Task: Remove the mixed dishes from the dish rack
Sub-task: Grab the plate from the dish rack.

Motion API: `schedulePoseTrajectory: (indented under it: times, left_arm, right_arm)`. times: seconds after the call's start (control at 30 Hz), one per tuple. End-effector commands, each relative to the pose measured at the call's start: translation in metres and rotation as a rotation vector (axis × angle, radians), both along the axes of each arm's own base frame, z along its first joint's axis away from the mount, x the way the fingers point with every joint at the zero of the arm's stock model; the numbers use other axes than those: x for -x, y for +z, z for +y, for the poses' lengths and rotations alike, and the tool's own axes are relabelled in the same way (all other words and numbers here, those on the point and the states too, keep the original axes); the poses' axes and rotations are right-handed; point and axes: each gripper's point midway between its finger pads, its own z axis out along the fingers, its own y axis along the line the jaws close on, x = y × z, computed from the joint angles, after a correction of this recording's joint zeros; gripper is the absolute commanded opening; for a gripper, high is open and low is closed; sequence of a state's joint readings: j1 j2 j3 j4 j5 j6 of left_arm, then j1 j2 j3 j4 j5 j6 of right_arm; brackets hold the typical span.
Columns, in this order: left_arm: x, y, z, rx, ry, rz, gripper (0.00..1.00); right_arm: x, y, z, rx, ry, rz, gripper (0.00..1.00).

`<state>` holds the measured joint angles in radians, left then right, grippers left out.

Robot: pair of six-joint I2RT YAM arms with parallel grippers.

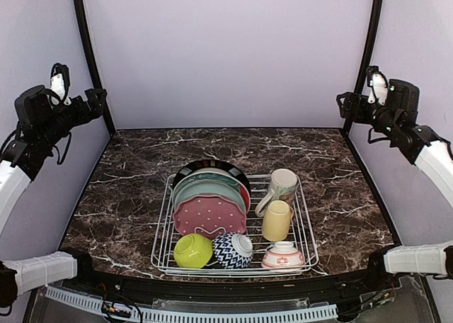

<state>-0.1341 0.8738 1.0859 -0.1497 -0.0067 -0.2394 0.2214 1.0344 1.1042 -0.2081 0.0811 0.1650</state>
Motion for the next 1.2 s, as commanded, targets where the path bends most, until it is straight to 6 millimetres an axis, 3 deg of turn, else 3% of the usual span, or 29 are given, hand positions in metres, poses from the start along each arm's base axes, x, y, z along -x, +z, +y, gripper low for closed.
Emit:
schedulePoseTrajectory:
  times: [0.0, 0.1, 0.2, 0.33, 0.47, 0.57, 0.77, 0.97, 1.17]
  left_arm:
    - [-0.018, -0.015, 0.015, -0.026, 0.063, 0.006, 0.98]
    - [-0.028, -0.031, 0.02, -0.033, 0.08, 0.039, 0.99]
    - [-0.038, -0.043, 0.022, -0.036, 0.081, 0.067, 0.99]
    - [-0.048, -0.051, 0.016, -0.02, 0.041, 0.091, 0.99]
    - [-0.058, -0.057, 0.006, -0.002, -0.012, 0.112, 0.99]
    - [-0.063, -0.067, -0.002, 0.003, -0.052, 0.146, 0.99]
    - [-0.067, -0.078, -0.023, -0.014, -0.113, 0.181, 0.99]
    - [-0.069, -0.085, -0.045, -0.014, -0.185, 0.209, 0.99]
    - [-0.069, -0.087, -0.055, -0.006, -0.221, 0.221, 0.99]
  right_arm:
    - [-0.023, -0.014, -0.007, -0.041, 0.01, 0.037, 0.99]
    - [-0.034, -0.028, -0.004, -0.04, 0.042, 0.077, 0.99]
    - [-0.039, -0.039, 0.01, -0.033, 0.118, 0.103, 0.99]
    - [-0.042, -0.052, 0.038, -0.014, 0.238, 0.155, 0.99]
    - [-0.037, -0.062, 0.08, 0.047, 0.392, 0.194, 0.99]
    - [-0.021, -0.069, 0.126, 0.112, 0.573, 0.202, 0.98]
    - [0.039, -0.083, 0.21, 0.24, 0.957, 0.182, 0.91]
    - [0.083, -0.1, 0.266, 0.335, 1.195, 0.186, 0.81]
    - [0.083, -0.124, 0.3, 0.399, 1.234, 0.235, 0.58]
